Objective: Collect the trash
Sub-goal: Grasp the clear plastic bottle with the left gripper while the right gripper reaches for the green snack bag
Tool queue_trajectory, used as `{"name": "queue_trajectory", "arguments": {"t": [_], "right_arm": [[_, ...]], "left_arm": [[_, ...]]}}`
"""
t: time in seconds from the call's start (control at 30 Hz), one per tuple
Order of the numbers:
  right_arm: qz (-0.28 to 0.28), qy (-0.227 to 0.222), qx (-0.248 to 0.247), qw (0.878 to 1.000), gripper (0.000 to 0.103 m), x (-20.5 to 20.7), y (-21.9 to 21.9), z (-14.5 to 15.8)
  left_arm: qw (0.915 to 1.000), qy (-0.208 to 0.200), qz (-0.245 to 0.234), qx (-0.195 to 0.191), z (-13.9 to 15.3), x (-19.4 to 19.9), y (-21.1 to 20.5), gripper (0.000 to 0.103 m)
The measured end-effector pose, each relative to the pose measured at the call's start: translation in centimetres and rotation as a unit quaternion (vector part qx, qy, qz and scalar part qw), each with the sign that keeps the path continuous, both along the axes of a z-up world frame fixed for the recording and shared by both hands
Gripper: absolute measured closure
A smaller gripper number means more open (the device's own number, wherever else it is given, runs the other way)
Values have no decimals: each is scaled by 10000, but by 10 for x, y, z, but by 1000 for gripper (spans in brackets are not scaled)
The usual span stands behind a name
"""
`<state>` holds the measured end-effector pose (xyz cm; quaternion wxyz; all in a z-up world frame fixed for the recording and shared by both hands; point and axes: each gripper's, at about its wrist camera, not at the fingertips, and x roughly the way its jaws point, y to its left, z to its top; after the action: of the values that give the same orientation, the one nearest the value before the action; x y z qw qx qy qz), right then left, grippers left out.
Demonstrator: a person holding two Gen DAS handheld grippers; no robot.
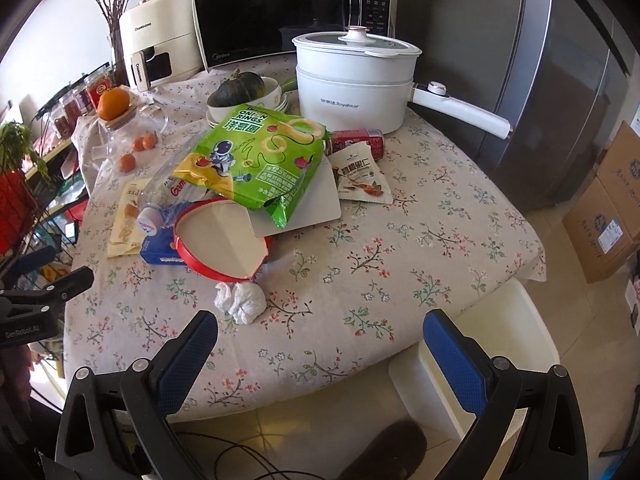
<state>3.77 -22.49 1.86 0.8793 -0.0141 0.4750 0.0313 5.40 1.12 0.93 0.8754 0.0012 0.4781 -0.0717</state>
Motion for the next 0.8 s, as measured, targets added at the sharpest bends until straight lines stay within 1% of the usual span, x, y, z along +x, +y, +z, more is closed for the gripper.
{"name": "queue_trajectory", "arguments": {"t": [0.13,0.17,0.23,0.3,0.33,0.4,0.43,0.53,0.63,0.7,0.73,0.8], "right_arm": [[140,136,-112,9997,0,28,5,-2],[152,159,-110,9997,0,35,5,-3],[153,194,1,9997,0,45,4,-6],[112,247,221,9994,0,57,0,-11],[82,326,323,9989,0,63,-2,-14],[129,537,575,9968,0,76,-5,-20],[150,552,648,9963,0,82,-6,-21],[126,481,589,9970,0,96,-6,-21],[181,575,670,9959,0,107,-4,-25],[225,584,640,9960,0,111,-2,-26],[232,570,605,9963,0,112,-1,-26],[215,555,603,9964,0,115,-2,-26]], "left_arm": [[9970,392,125,-658,-3,43,8,6],[9962,425,176,-738,-2,53,10,6],[9960,451,231,-735,-2,75,10,7],[9946,580,267,-814,-6,101,12,11],[9931,681,303,-904,-9,112,15,15],[9889,914,390,-1102,-18,136,20,16],[9866,1034,427,-1184,-24,147,21,17],[9804,1368,478,-1338,-42,172,20,20],[9730,1677,555,-1483,-59,189,17,22],[9677,1883,605,-1565,-70,196,16,25],[9646,1960,631,-1646,-74,200,16,27],[9593,2064,687,-1799,-78,201,17,36]]}}
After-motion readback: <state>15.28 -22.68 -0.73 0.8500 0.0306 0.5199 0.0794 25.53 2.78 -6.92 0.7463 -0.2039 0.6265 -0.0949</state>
